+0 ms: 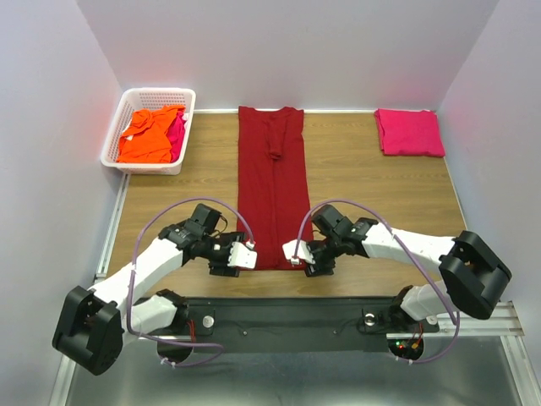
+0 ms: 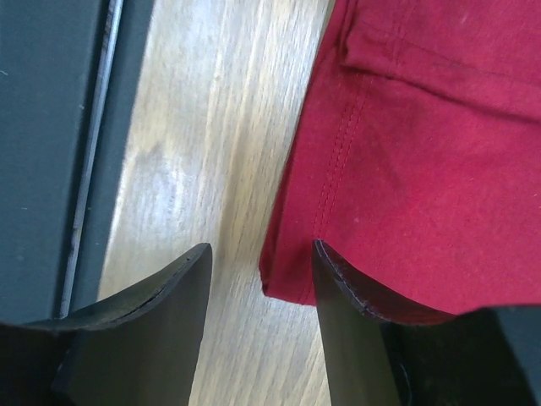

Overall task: Fold and stack the t-shirts
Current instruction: Fold the tshirt

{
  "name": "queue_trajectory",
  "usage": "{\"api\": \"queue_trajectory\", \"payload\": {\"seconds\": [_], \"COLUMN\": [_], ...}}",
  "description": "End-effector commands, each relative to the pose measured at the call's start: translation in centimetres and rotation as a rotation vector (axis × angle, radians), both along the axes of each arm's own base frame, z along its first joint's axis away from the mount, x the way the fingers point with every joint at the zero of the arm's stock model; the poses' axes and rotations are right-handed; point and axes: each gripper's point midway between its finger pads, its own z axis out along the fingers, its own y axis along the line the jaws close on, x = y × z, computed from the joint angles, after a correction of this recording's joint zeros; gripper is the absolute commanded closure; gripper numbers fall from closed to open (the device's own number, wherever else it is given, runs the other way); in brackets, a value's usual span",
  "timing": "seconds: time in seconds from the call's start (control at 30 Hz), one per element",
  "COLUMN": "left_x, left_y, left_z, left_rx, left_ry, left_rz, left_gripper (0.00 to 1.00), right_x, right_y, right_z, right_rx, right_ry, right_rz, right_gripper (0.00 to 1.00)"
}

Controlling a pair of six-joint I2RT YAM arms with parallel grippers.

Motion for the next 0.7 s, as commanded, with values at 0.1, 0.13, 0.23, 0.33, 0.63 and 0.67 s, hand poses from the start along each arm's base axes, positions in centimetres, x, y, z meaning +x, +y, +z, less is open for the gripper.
{"api": "queue_trajectory", "payload": {"seconds": [0.1,0.13,0.23,0.33,0.63,0.67], "left_x": [-0.3,-0.3,-0.2,-0.4,-0.4,-0.5], "left_y": [-1.0,-1.0,-1.1,-0.6,-1.4,-1.4], "left_z": [-1.3,-1.6,-2.4,-3.7,-4.1,-4.1], "left_rx": [0.015,0.02,0.043,0.103,0.172,0.181], "left_ry": [0.027,0.036,0.06,0.099,0.113,0.116], "left_rz": [-0.017,-0.016,-0.003,-0.002,-0.007,0.007], "left_gripper": [0.29,0.32,0.42,0.48,0.45,0.45], "right_x": [1.0,1.0,0.8,1.0,1.2,1.2], "right_y": [0.2,0.1,0.0,0.0,-0.6,-0.7], "right_z": [-1.5,-1.7,-2.2,-2.7,-4.0,-4.1], "right_rx": [-0.001,-0.003,-0.014,-0.032,-0.093,-0.101], "right_ry": [-0.083,-0.082,-0.089,-0.095,-0.131,-0.139], "right_rz": [-0.02,-0.025,-0.029,-0.044,-0.083,-0.084], "right_gripper": [0.46,0.46,0.51,0.55,0.6,0.61]}}
